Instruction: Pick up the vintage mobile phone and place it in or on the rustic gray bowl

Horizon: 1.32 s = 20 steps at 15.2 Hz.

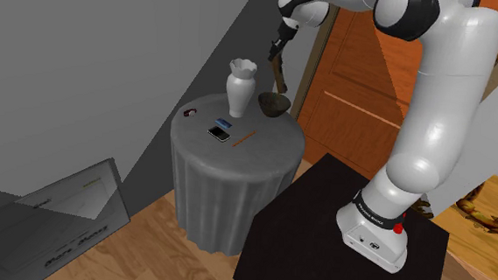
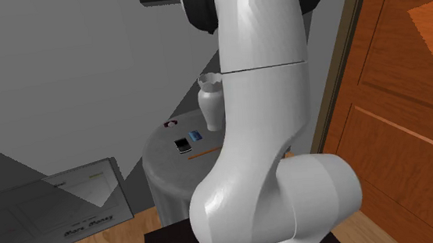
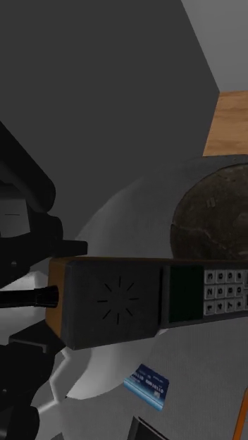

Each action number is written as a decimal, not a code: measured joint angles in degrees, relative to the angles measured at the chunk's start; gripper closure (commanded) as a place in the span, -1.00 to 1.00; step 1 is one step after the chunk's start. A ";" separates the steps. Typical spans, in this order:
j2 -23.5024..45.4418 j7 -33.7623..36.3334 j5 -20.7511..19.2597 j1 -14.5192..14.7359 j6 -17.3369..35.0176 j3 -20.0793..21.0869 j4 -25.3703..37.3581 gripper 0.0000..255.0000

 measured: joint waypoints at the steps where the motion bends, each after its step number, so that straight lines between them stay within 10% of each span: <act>1: 1.14 -0.85 0.48 -1.03 -1.35 -0.09 2.26 1.00; 6: 6.83 -4.64 2.80 -5.84 -6.16 -0.20 11.76 1.00; 20: 10.86 -7.74 5.56 -6.58 1.57 1.24 7.62 1.00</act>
